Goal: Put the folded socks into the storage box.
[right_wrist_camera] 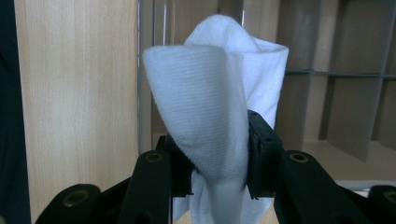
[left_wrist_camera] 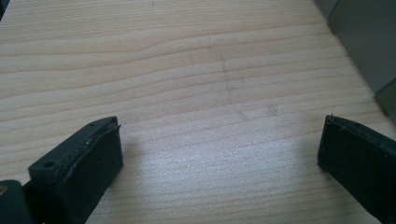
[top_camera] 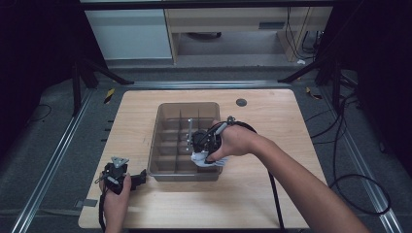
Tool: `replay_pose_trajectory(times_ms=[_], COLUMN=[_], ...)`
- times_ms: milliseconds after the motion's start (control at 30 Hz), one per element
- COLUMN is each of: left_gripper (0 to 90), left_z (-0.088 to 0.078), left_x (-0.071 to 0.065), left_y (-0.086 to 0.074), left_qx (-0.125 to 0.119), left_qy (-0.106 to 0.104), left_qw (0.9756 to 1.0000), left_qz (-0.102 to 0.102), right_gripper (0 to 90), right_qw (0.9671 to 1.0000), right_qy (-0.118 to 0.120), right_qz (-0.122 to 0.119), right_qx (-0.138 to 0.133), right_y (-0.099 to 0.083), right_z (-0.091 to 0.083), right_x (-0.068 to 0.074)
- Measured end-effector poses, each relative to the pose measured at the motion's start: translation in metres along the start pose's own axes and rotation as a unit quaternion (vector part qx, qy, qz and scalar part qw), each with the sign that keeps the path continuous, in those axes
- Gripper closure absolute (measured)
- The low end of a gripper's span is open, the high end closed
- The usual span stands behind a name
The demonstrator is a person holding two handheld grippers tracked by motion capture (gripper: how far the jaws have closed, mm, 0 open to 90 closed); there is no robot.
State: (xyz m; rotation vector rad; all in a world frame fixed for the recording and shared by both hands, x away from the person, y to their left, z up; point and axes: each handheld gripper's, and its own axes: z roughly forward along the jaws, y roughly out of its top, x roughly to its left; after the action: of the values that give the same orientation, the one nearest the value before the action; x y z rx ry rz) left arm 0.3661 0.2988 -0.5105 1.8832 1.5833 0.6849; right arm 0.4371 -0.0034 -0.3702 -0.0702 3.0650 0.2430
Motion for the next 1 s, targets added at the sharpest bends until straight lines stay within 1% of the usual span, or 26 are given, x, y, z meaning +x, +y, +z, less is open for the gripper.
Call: replay_pose_trajectory(times_ms=[100,133,167,233,367,433,500,567,667,700,800,833,933,1000], left_gripper=[0.0,0.0,0.0,0.0,0.0,0.0,0.0,0.0,0.0,0.0,0.0,0.0,0.0,0.0], left_z=[0.000,0.000,0.000,0.000,0.000,0.000,0.000,0.000,0.000,0.000,0.000,0.000,0.000,0.000], left_x=[0.000,0.000,0.000,0.000,0.000,0.000,0.000,0.000,0.000,0.000,0.000,0.000,0.000,0.000], left_y=[0.000,0.000,0.000,0.000,0.000,0.000,0.000,0.000,0.000,0.000,0.000,0.000,0.000,0.000], left_qx=[0.000,0.000,0.000,0.000,0.000,0.001,0.000,0.000,0.000,0.000,0.000,0.000,0.000,0.000], left_qy=[0.000,0.000,0.000,0.000,-0.001,-0.001,-0.001,-0.001,-0.001,-0.001,-0.001,-0.001,-0.001,0.000], left_qw=[1.0000,1.0000,1.0000,1.0000,1.0000,1.0000,1.0000,1.0000,1.0000,1.0000,1.0000,1.0000,1.0000,1.0000], left_qz=[0.000,0.000,0.000,0.000,0.001,0.001,0.001,0.001,0.001,0.001,0.001,0.001,0.001,0.001], right_gripper=[66.9,66.9,66.8,66.4,64.5,62.1,59.8,57.2,55.3,52.5,49.9,49.5,48.1,48.4], right_qw=[0.9999,1.0000,0.9999,0.9999,0.9997,0.9997,0.9997,0.9997,0.9997,0.9997,0.9996,0.9997,0.9997,0.9995], right_qy=[0.005,0.005,0.007,0.011,0.018,0.018,0.018,0.019,0.018,0.018,0.017,0.018,0.018,0.018], right_qz=[-0.003,-0.001,-0.004,-0.001,0.000,0.006,0.008,0.010,0.011,0.017,0.020,0.017,0.019,0.024], right_qx=[0.009,0.006,0.013,0.013,0.018,0.016,0.011,0.014,0.011,0.010,0.006,0.005,-0.004,-0.009], right_y=[0.002,0.002,0.003,0.003,0.003,0.003,0.003,0.003,0.003,0.002,0.000,0.000,-0.002,-0.003], right_z=[0.007,0.009,0.010,0.013,0.015,0.015,0.015,0.013,0.012,0.010,0.006,0.005,-0.001,-0.005], right_x=[0.000,0.000,-0.001,-0.001,-0.001,-0.001,0.000,0.000,0.001,0.002,0.003,0.002,0.004,0.006])
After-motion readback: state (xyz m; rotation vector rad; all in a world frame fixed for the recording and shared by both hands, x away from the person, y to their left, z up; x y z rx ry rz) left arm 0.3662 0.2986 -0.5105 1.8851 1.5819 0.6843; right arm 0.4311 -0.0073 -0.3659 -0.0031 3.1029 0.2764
